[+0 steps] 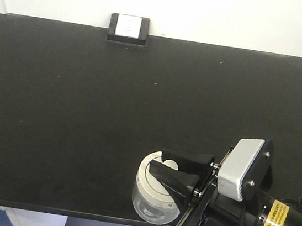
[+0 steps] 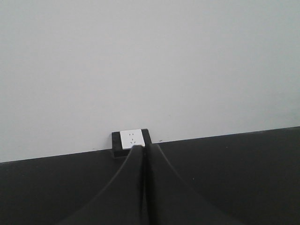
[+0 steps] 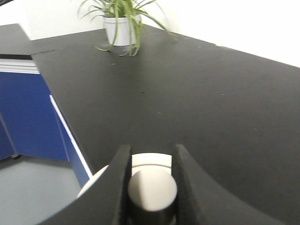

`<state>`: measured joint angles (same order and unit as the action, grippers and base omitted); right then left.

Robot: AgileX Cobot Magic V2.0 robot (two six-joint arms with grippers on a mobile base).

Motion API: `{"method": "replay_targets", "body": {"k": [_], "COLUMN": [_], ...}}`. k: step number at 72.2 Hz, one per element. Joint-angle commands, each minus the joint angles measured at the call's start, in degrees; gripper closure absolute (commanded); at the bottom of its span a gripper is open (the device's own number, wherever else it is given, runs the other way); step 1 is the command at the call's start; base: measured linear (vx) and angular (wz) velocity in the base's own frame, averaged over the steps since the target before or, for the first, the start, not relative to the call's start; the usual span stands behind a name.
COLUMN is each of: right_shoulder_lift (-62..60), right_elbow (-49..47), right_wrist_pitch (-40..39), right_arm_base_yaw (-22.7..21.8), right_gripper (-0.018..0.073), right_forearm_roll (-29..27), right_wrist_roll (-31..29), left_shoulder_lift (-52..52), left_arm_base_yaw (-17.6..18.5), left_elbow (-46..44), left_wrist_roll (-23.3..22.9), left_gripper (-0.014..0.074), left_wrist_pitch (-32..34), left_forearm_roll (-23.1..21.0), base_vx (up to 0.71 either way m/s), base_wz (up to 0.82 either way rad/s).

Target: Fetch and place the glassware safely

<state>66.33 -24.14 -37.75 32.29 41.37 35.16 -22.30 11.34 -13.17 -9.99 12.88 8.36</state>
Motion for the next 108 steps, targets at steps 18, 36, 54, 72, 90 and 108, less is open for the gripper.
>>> {"method": "replay_targets", "body": {"k": [18,36,54,72,90,108], "right_shoulder_lift": [-1.2,-1.2,-1.2,-1.2,-1.2,-1.2], "right_elbow": [-1.6,-1.6,-1.6,-1.6,-1.6,-1.6], "right_wrist_pitch": [-5.0,-5.0,-5.0,-5.0,-5.0,-5.0], "right_arm_base_yaw": [0.0,0.0,0.0,0.0,0.0,0.0], "right_gripper": [0.056,0.056,0.056,0.056,0.056,0.056], "right_forearm_roll": [-1.8,-1.8,-1.8,-1.8,-1.8,-1.8], "right_wrist_roll": [-0.1,-0.1,-0.1,-0.1,-0.1,-0.1], "left_shoulder_lift": [-0.3,-0.3,-0.3,-0.3,-0.3,-0.3], "left_arm_base_yaw": [0.4,0.4,0.4,0.4,0.4,0.4], "left_elbow": [-1.6,-1.6,-1.6,-1.6,-1.6,-1.6], "left_wrist_roll": [-0.2,-0.2,-0.2,-0.2,-0.2,-0.2], "left_gripper": [0.0603,0.0603,0.0603,0.0603,0.0603,0.0603], "left_wrist_pitch": [4.0,4.0,4.0,4.0,4.0,4.0], "left_forearm_roll": [-0.5,-0.5,-0.5,-0.5,-0.5,-0.5], "base_vx": [0.05,0.06,0.05,0.04,0.03,0.0], "base_wz": [-0.12,-0.03,-0.02,0.03,0.02,0.0]}}
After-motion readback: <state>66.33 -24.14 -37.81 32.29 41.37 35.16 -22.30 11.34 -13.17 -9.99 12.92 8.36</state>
